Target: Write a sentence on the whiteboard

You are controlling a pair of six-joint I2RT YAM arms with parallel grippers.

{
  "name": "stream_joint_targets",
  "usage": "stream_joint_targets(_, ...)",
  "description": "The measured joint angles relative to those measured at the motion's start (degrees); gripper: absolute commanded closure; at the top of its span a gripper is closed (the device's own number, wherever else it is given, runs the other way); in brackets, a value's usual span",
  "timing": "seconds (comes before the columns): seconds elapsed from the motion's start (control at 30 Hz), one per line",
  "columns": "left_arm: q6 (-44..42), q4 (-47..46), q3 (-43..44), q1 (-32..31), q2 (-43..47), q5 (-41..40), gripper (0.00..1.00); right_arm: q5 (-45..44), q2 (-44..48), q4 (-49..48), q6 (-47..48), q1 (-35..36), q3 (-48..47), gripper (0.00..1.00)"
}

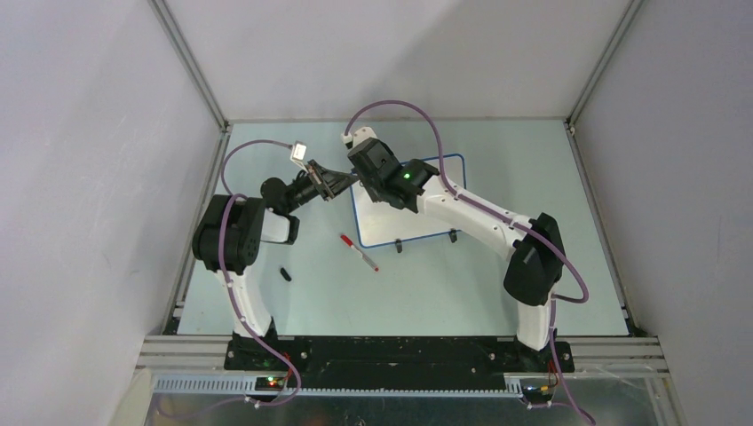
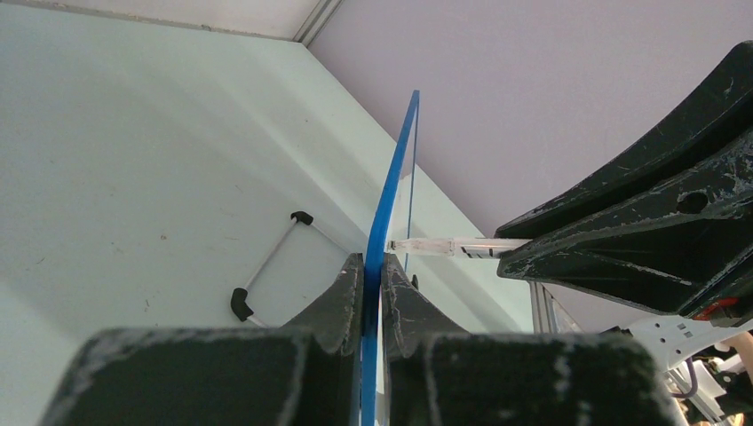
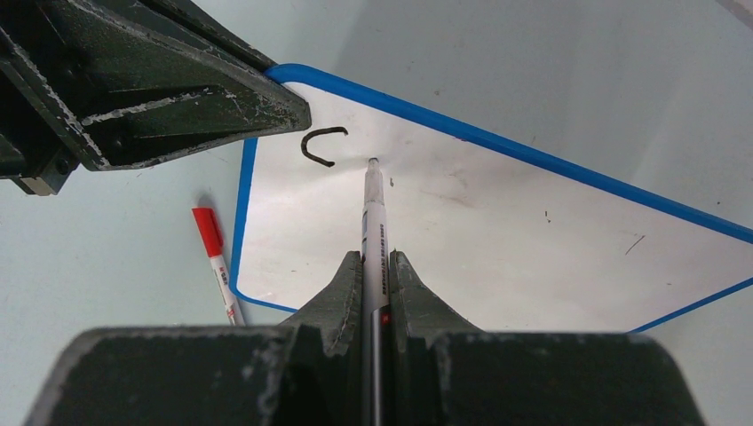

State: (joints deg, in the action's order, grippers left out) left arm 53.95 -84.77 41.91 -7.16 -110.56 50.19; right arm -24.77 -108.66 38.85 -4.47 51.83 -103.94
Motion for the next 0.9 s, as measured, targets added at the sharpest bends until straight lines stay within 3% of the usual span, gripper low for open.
stream_joint_targets(0.9, -0.04, 0.04, -0.02, 0.0, 0.0, -0.02, 0.95, 2.54, -0.44, 0.57, 0.04, -0.04, -0.15, 1.0)
